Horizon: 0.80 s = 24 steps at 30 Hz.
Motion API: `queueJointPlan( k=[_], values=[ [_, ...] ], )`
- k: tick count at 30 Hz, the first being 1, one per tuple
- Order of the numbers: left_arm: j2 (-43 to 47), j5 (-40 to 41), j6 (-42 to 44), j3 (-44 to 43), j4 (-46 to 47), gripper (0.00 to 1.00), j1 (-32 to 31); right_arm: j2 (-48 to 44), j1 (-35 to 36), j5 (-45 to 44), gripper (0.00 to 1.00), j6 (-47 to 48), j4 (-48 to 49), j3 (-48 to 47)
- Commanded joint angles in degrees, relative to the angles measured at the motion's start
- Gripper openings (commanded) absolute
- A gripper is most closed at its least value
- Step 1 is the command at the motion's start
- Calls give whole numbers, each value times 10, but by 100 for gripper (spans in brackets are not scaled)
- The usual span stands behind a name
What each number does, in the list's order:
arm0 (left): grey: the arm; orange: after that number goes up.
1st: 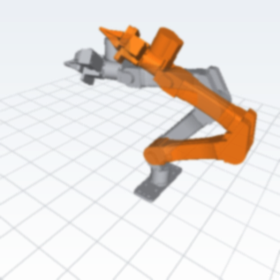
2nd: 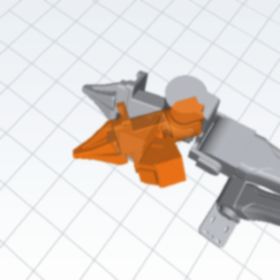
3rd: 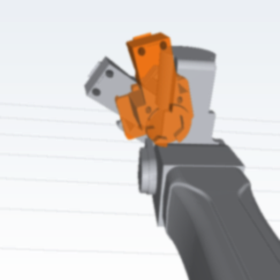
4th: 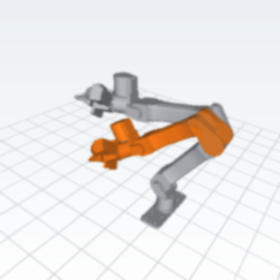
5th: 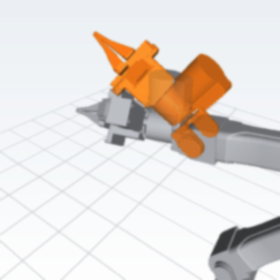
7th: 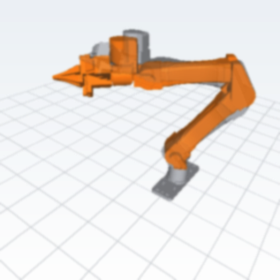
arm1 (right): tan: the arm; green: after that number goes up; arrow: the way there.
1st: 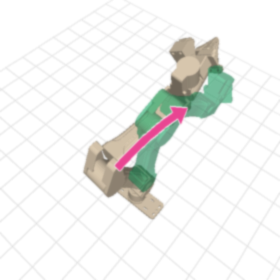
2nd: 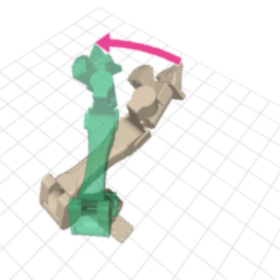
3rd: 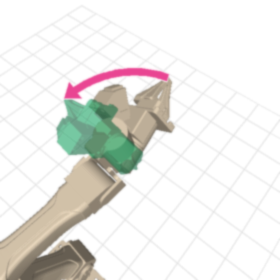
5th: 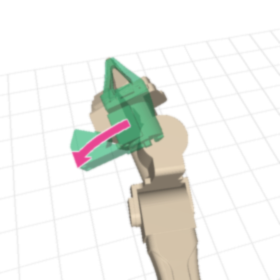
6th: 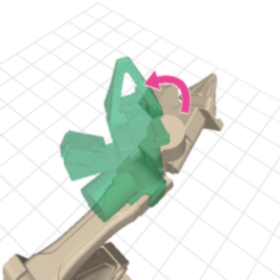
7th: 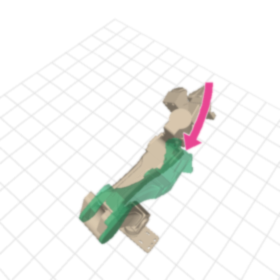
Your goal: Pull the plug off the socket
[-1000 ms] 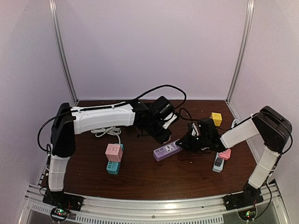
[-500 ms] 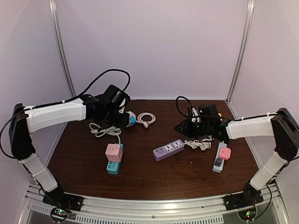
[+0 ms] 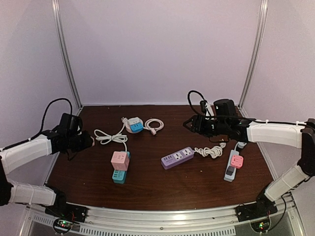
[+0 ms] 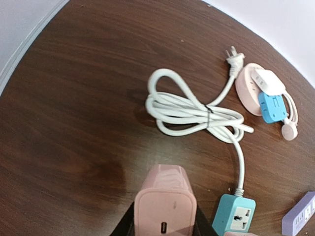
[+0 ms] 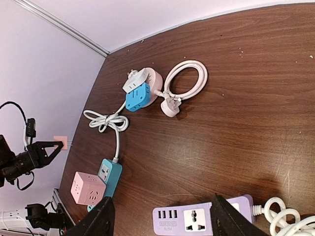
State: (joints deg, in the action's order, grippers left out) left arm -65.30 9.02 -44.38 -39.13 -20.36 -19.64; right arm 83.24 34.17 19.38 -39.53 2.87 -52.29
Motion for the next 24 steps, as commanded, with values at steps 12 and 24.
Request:
queueJointPlan(
  k=[12, 24],
  values=[
    [-9, -248, -103, 197, 303, 13, 183, -9, 5, 6, 70, 15, -38, -19],
    [-37, -243, -104, 224, 296, 23, 190, -22, 4, 3, 70, 8, -30, 1]
  ],
)
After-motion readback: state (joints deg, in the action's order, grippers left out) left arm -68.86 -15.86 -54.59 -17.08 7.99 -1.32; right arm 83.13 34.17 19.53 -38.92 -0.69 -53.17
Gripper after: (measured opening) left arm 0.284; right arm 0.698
